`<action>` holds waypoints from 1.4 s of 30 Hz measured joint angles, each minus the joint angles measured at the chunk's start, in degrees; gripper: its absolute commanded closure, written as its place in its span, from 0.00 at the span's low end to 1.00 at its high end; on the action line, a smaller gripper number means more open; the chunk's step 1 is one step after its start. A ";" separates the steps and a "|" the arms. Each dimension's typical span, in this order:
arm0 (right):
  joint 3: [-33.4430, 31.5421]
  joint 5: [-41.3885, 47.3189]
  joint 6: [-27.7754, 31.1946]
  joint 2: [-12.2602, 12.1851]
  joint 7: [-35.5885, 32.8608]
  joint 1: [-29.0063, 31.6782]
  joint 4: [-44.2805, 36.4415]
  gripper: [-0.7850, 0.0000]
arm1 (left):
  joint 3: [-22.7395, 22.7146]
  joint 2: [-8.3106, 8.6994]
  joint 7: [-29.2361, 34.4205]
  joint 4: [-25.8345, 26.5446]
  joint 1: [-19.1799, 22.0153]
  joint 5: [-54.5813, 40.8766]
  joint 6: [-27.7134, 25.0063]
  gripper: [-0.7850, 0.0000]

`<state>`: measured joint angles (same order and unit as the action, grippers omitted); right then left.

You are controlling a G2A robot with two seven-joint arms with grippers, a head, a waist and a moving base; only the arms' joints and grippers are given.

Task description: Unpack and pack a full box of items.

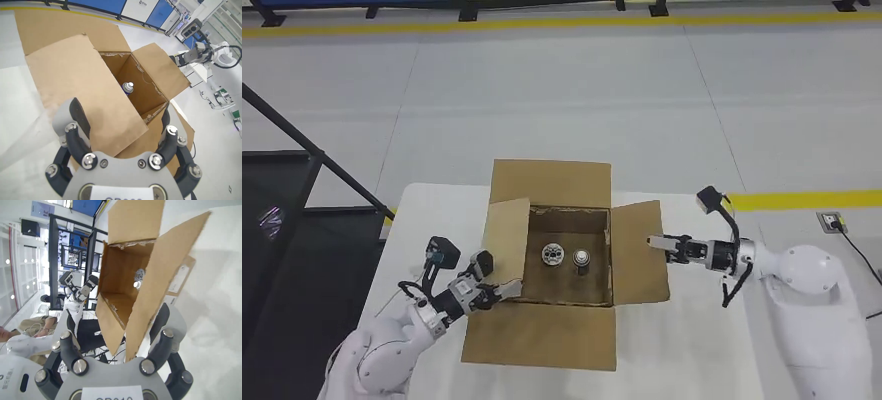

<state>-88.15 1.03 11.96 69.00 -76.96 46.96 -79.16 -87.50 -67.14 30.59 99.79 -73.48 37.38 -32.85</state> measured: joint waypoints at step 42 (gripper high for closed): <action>25.42 -5.63 7.70 2.13 14.35 -7.81 2.79 0.00 | -4.13 2.19 -0.67 3.42 -1.70 -10.52 -0.40 0.00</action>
<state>-62.72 -4.60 19.66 71.13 -62.61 39.15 -76.36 -91.63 -64.95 29.92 103.21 -75.18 26.86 -33.24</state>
